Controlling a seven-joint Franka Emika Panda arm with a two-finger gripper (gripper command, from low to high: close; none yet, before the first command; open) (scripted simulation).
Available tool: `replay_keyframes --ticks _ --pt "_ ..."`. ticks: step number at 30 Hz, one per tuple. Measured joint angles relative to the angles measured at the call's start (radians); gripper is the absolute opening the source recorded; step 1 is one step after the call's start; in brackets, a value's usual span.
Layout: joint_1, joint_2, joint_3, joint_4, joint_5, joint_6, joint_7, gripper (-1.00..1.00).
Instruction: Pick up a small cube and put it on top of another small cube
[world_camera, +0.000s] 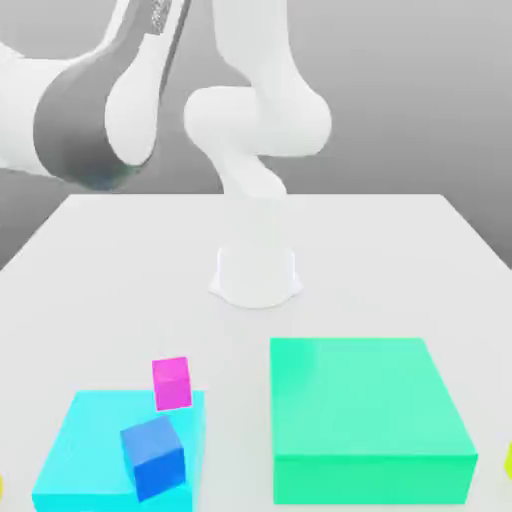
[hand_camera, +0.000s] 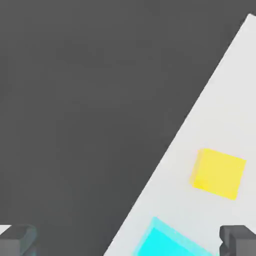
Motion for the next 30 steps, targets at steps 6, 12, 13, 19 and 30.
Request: replay_keyframes --ticks 6,12,13,19,30 --pt "-0.06 0.222 -0.019 0.039 0.066 0.059 0.061 0.0" --pt "-0.084 0.327 0.005 0.064 0.093 0.134 0.049 -1.0" --pt "-0.084 0.327 0.005 0.064 0.094 0.134 0.048 -1.0" --pt "-0.069 0.25 -0.016 0.045 0.074 0.075 0.063 -1.0" --pt "0.123 -0.155 0.087 -0.172 -0.048 -0.1 0.138 -1.0"
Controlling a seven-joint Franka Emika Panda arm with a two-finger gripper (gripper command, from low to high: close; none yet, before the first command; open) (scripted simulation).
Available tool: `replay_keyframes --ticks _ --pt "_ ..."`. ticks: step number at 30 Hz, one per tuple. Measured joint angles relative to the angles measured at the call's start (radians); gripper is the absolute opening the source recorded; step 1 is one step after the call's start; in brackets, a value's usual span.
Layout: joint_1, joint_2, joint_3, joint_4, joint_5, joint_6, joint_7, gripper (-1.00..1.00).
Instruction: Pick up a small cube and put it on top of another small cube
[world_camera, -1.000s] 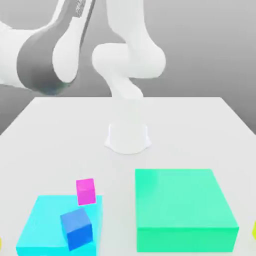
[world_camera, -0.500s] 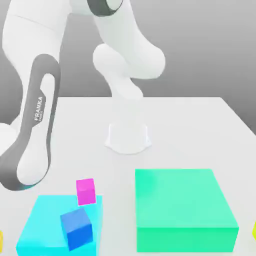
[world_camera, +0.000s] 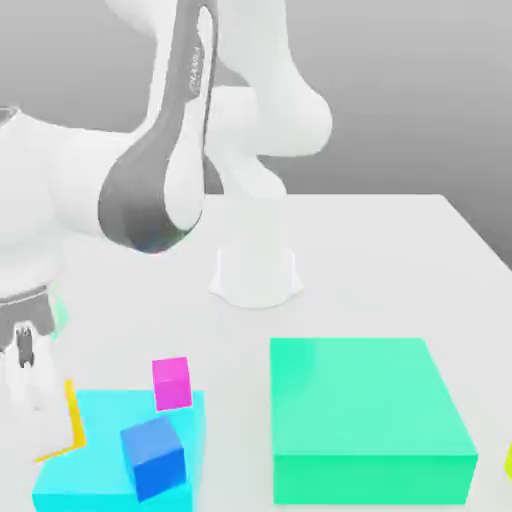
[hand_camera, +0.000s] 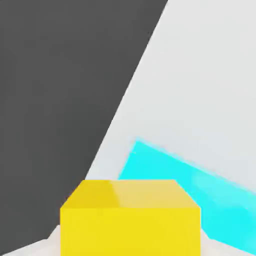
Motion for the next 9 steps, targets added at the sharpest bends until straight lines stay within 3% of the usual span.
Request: replay_keyframes --ticks 2,5,6,9 --pt "0.045 -0.046 0.018 -0.038 -0.032 -0.008 0.021 -1.0" --pt "0.047 0.019 0.023 -0.068 -0.036 0.087 0.024 -1.0" --pt "0.047 0.041 0.024 -0.074 -0.035 0.115 0.023 1.0" --pt "0.047 0.041 0.024 -0.074 -0.034 0.115 0.022 1.0"
